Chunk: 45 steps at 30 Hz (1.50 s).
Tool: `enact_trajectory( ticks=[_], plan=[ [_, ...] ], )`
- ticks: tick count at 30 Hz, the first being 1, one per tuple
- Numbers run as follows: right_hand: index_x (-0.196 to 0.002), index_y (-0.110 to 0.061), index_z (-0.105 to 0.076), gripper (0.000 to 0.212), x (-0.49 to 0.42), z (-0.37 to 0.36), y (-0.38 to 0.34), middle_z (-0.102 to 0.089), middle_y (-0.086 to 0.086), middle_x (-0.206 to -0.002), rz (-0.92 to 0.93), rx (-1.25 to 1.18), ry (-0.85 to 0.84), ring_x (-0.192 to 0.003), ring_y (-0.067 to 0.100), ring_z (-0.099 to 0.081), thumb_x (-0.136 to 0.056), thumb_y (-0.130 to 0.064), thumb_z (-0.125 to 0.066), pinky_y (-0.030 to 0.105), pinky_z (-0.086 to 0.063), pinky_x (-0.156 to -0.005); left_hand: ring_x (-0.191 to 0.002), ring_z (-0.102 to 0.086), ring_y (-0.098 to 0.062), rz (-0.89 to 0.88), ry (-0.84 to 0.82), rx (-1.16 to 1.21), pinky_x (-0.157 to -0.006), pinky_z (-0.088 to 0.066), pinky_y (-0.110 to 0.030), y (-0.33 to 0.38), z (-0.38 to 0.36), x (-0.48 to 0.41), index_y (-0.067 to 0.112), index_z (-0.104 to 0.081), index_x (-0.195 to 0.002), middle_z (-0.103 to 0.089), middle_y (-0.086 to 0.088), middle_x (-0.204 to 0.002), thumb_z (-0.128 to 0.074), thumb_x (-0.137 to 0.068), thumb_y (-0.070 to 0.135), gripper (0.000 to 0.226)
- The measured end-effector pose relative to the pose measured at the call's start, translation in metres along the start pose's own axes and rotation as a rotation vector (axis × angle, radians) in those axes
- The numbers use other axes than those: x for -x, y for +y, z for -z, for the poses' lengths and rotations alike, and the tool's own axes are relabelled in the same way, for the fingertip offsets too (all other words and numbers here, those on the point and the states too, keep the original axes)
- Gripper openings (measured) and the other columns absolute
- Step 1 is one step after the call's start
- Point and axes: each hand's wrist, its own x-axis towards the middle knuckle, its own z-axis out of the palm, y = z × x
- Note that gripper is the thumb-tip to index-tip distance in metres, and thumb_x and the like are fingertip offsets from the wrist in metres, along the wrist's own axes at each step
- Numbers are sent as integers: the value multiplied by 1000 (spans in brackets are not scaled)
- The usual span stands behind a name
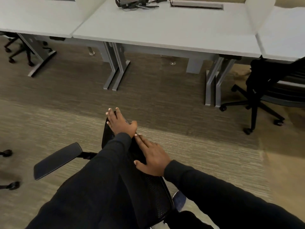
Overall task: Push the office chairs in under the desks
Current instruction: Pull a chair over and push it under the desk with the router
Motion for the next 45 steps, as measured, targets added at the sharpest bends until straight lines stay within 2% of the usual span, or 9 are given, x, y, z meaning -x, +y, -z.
enact_trajectory(
  ticks=[3, 10, 22, 28, 32, 39, 41, 43, 45],
  plan=[
    [-162, -26, 6, 98, -14, 23, 30, -5, 4, -171, -26, -43, 17, -153, 24, -22, -89, -52, -55, 48, -30, -118, -153, 4, -31, -47, -30, -5, -123, -3, -50, 38, -20, -23, 9, -18, -158, -2, -15, -167, -71, -81, 31, 96],
    [-161, -26, 6, 96, -39, 73, 96, -3, 5, -171, -123, -50, 121, -154, 24, -18, -88, -56, -49, 49, -27, -120, -154, 5, -30, -149, -86, 0, -124, -2, -48, 129, -64, -66, 9, -16, -158, -1, -13, -167, -69, -83, 32, 95],
    [-163, -20, 0, 88, -56, 122, 181, 9, -1, -171, -307, -50, 347, -157, 20, 0, -94, -52, -44, 47, -11, -126, -154, 7, -23, -368, -237, -19, -124, 0, -42, 260, -139, -104, 9, -10, -158, 2, -8, -168, -64, -87, 36, 94],
    [-162, -23, 4, 90, -52, 121, 181, 10, -4, -170, -472, -93, 437, -157, 20, -5, -92, -53, -45, 45, -13, -126, -154, 5, -22, -532, -330, 23, -125, -2, -43, 291, -159, -97, 9, -15, -158, -2, -7, -168, -63, -87, 34, 89],
    [-162, -24, 2, 90, -48, 110, 173, 13, -6, -169, -587, -134, 523, -157, 17, -2, -91, -53, -43, 47, -13, -126, -154, 5, -22, -654, -424, 29, -124, -1, -43, 301, -174, -87, 10, -17, -158, -3, -6, -168, -62, -87, 36, 87],
    [-162, -20, 2, 90, -49, 80, 128, 16, -4, -168, -783, -135, 655, -156, 13, 7, -93, -57, -43, 45, -7, -127, -154, 5, -18, -858, -593, 110, -123, 2, -40, 290, -176, -60, 12, -22, -158, -4, -4, -168, -56, -93, 34, 77],
    [-162, -21, 4, 90, -48, 70, 110, 18, -3, -168, -815, -141, 669, -156, 13, 6, -93, -62, -37, 45, -5, -127, -154, 3, -16, -902, -668, 160, -124, 1, -39, 282, -170, -52, 12, -25, -157, -7, -3, -168, -55, -94, 30, 72],
    [-162, -23, 0, 85, -41, 63, 96, 11, -4, -170, -834, -89, 646, -156, 13, 4, -94, -65, -29, 45, -5, -127, -154, 1, -15, -951, -722, 190, -125, 0, -39, 271, -160, -46, 12, -28, -156, -9, -2, -168, -55, -95, 25, 68],
    [-162, -27, -14, 75, -28, 62, 85, -10, -4, -170, -822, -32, 640, -156, 16, -8, -96, -60, -28, 45, -12, -126, -154, -1, -16, -1007, -760, 198, -125, 0, -36, 259, -147, -44, 12, -29, -156, -12, -3, -167, -54, -96, 22, 66]
  ],
)
